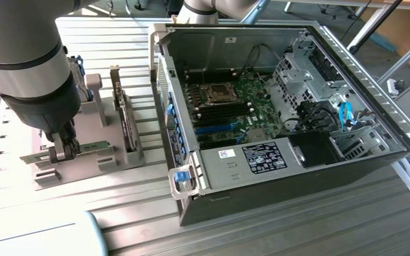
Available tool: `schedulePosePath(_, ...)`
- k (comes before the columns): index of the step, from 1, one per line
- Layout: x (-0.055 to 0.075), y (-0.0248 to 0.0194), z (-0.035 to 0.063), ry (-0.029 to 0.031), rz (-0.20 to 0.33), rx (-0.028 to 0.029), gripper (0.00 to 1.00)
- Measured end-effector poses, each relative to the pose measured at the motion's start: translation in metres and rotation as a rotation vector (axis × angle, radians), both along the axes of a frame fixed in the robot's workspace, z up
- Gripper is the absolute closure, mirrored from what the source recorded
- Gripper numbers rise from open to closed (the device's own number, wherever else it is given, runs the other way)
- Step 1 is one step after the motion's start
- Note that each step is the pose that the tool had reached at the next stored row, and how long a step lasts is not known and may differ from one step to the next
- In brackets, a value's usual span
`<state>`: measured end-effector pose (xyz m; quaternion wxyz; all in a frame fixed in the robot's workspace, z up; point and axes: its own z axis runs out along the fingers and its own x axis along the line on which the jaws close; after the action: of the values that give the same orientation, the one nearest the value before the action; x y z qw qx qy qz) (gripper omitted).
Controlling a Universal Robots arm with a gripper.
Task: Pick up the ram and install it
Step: 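Pick up the ram and move it above insertion slot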
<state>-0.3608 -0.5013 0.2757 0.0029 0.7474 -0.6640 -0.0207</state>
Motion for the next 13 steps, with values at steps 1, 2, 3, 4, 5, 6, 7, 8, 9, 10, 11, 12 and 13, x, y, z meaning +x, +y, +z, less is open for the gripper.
schedulePosePath(1,0.000,0.0000,0.0024,-0.0001,0.000,0.0001,0.86)
schedulePosePath(2,0.000,0.0000,0.0051,-0.0001,0.000,0.0001,0.86)
schedulePosePath(3,0.000,0.0000,0.0078,-0.0001,0.000,0.0000,0.86)
schedulePosePath(4,0.000,0.0000,0.0124,0.0000,0.000,0.0000,0.86)
schedulePosePath(5,0.000,0.0000,0.0156,-0.0001,0.000,0.0000,0.86)
schedulePosePath(6,0.000,0.0000,0.0177,-0.0001,0.000,0.0000,0.86)
schedulePosePath(7,0.000,0.0000,0.0199,-0.0001,0.000,0.0000,0.86)
schedulePosePath(8,0.000,0.0000,0.0221,0.0000,0.000,0.0000,0.86)
schedulePosePath(9,0.000,0.0000,0.0245,0.0000,0.000,0.0000,0.86)
schedulePosePath(10,0.000,0.0000,0.0265,-0.0001,0.000,0.0001,0.86)
schedulePosePath(11,0.000,0.0000,0.0285,-0.0002,0.000,0.0001,0.86)
schedulePosePath(12,0.000,0.0000,0.0307,-0.0001,0.000,0.0000,0.86)
schedulePosePath(13,0.000,0.0000,0.0329,-0.0001,0.000,0.0001,0.86)
